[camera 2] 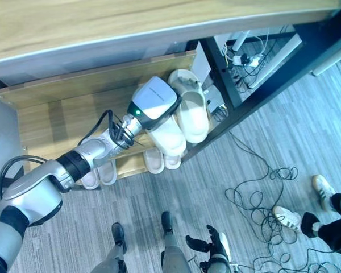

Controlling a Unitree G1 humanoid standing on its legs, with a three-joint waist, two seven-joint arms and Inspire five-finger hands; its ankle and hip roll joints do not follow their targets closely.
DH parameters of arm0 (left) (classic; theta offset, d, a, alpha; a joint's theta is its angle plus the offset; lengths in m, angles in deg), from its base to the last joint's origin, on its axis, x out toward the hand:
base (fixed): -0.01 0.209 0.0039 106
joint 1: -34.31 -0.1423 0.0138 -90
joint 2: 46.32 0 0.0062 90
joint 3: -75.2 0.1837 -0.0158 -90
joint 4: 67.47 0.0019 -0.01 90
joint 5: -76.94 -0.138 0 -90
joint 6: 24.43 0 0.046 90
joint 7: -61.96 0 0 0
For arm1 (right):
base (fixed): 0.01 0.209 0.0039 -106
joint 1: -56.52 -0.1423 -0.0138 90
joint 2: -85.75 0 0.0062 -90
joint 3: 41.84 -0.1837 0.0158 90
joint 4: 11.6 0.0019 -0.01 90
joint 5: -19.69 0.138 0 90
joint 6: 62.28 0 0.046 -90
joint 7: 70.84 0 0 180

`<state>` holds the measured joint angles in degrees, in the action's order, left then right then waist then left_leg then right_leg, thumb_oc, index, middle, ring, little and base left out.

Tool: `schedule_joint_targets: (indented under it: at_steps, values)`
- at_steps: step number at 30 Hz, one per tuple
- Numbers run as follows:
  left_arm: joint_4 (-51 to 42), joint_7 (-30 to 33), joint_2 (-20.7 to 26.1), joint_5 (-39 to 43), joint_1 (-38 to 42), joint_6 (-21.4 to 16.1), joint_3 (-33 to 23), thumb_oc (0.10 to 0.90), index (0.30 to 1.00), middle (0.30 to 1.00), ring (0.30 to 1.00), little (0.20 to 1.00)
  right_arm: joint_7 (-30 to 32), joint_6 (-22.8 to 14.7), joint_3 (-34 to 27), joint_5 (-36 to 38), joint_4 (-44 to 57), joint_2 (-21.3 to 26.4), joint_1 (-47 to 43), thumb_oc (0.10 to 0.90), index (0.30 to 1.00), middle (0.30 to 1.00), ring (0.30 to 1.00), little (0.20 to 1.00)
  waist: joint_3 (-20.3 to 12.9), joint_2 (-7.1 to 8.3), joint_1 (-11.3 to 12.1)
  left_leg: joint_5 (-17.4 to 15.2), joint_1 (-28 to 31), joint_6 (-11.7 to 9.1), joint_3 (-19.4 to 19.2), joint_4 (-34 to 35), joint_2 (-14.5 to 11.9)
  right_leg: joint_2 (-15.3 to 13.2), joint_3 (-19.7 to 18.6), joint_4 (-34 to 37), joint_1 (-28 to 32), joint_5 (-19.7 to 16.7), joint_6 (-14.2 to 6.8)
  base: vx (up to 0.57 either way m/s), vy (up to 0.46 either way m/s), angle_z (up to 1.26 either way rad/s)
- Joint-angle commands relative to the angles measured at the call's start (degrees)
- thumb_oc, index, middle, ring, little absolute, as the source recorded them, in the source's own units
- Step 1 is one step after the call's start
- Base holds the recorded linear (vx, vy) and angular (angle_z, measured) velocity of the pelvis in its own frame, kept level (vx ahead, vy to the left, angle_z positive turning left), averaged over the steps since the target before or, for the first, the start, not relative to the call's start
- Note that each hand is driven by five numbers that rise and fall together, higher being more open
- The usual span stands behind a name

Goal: Arrange the slippers neatly on the shoe rack.

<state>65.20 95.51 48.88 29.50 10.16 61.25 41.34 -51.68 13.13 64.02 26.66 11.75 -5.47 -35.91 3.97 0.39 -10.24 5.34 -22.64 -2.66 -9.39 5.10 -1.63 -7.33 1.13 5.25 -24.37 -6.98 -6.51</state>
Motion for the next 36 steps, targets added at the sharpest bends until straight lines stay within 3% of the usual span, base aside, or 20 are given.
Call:
schedule_joint_targets:
  at_steps: [1,2,3,8,12,21,30,36]
  values:
    - [9.44,0.68,-1.60,0.41,9.64,0.99,-1.03,0.598,0.596,0.596,0.596,0.596,1.96,-1.19,0.02,-0.34,0.47,4.40,-0.74,0.800,0.900,0.900,0.900,0.900,-0.38,0.81,-0.68,-2.85,-0.69,-0.06,3.03,-0.10,2.13,-1.42,1.96,-0.25,-1.24,-2.00,-5.03,0.00,0.000,0.00]
    - [9.58,0.46,-1.65,0.79,9.92,1.02,-1.16,0.731,0.796,0.796,0.796,0.796,1.85,-1.16,0.21,-0.34,0.53,4.19,-0.73,0.800,0.900,0.900,0.900,0.900,-0.54,0.88,-0.70,-2.87,-0.63,-0.09,2.99,-0.10,2.07,-1.44,2.00,-0.25,-1.26,-1.99,-5.04,0.00,0.000,0.00]
    - [10.14,0.40,-1.75,1.54,10.36,1.11,-1.51,0.800,0.900,0.900,0.900,0.900,1.74,-0.99,0.29,-0.32,0.56,4.07,-0.81,0.800,0.900,0.900,0.900,0.900,-0.73,1.01,-0.75,-2.85,-0.56,-0.10,2.93,-0.10,2.04,-1.44,1.98,-0.25,-1.24,-1.95,-5.03,0.00,0.000,0.00]
    - [6.91,2.28,-1.66,11.30,9.77,1.49,-9.50,0.800,0.900,0.900,0.900,0.900,1.76,-0.83,0.67,-0.26,3.36,3.24,0.18,0.800,0.900,0.900,0.900,0.900,-0.74,1.51,-0.20,-3.11,0.11,0.00,3.18,-0.10,2.04,-1.49,2.15,-0.25,-0.63,-1.72,-4.81,0.00,0.000,0.00]
    - [4.15,2.08,-0.94,14.07,9.90,1.69,-12.19,0.800,0.900,0.900,0.900,0.900,1.75,-0.60,0.17,-0.30,4.46,3.14,0.97,0.800,0.900,0.900,0.900,0.900,-0.13,1.47,0.32,-2.64,0.20,0.14,3.54,-0.10,2.30,-1.55,2.44,-0.25,-0.29,-1.73,-4.69,-0.04,-0.005,-0.01]
    - [-1.88,0.42,-0.36,16.00,5.36,-0.05,-14.88,0.800,0.900,0.900,0.900,0.900,1.25,0.69,-0.92,0.26,3.42,2.92,0.23,0.800,0.900,0.900,0.900,0.900,0.09,1.31,1.83,-2.54,1.23,0.26,4.13,-0.10,2.58,-1.77,3.19,-0.25,1.05,-1.56,-4.42,0.00,-0.002,0.01]
    - [-5.58,-5.41,-4.81,18.69,-2.65,-1.90,-15.86,0.800,0.900,0.900,0.900,0.900,0.75,2.08,-1.53,0.99,1.83,2.57,-0.80,0.800,0.900,0.900,0.900,0.900,0.09,1.28,3.44,-2.02,1.64,0.13,4.75,-0.10,2.65,-1.91,4.11,-0.25,2.05,-1.16,-4.04,-0.01,-0.007,0.02]
    - [-4.64,-7.56,-6.06,18.32,-3.35,-1.84,-14.81,0.800,0.900,0.900,0.900,0.900,0.19,2.33,-2.32,2.00,1.24,2.86,-0.63,0.800,0.900,0.900,0.900,0.900,-0.28,1.40,3.85,-2.04,2.19,0.12,5.17,-0.10,2.47,-1.83,4.42,-0.25,2.79,-0.87,-3.97,-0.01,-0.013,0.06]
